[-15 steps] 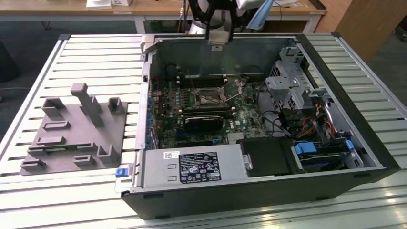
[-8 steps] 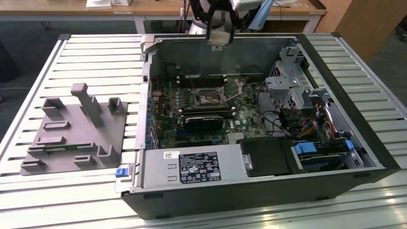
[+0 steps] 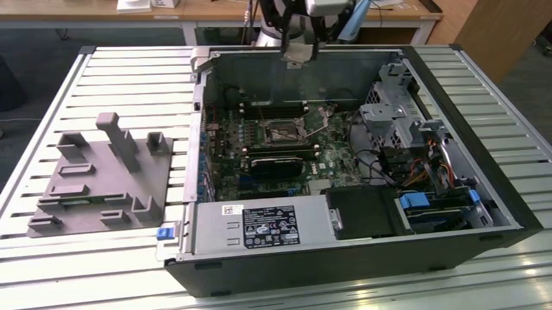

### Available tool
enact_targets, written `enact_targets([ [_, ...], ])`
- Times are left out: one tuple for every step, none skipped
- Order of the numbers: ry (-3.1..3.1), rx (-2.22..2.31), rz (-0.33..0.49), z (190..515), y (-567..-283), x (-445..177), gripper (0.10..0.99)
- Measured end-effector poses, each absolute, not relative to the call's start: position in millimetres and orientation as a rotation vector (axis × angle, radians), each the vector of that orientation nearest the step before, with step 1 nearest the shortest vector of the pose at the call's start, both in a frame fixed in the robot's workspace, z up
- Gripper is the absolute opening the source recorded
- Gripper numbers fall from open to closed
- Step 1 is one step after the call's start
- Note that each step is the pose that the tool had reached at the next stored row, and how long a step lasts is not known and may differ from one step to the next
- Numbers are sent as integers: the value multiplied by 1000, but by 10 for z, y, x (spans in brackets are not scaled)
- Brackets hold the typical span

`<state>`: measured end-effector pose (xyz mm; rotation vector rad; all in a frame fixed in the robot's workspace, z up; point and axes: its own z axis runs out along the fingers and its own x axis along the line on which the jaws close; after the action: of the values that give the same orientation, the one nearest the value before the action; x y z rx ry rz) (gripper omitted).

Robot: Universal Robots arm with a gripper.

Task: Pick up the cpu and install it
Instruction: 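Place the cpu into insertion slot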

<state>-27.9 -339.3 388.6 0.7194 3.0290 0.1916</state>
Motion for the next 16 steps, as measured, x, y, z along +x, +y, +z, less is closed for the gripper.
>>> enact_targets([
  [3023, 741, 191, 3884, -3393, -279, 541],
  [3016, 764, 190, 3883, -3393, -279, 541],
  [3010, 786, 189, 3881, -3393, -279, 541],
  [3003, 808, 188, 3880, -3393, -279, 541],
  [2996, 828, 188, 3878, -3393, -279, 541],
  [2990, 848, 187, 3877, -3393, -279, 541],
  [2983, 869, 186, 3875, -3393, -279, 541],
  [2976, 890, 185, 3873, -3393, -279, 541],
  [2968, 912, 184, 3872, -3393, -279, 541],
  [2960, 934, 183, 3870, -3393, -279, 541],
  [2952, 956, 182, 3869, -3393, -279, 541],
  [2944, 979, 182, 3867, -3393, -279, 541],
  [2936, 1000, 181, 3866, -3393, -279, 541],
  [2927, 1022, 180, 3865, -3393, -279, 541],
  [2920, 1041, 180, 3864, -3393, -279, 541],
  [2912, 1061, 179, 3862, -3393, -279, 541],
])
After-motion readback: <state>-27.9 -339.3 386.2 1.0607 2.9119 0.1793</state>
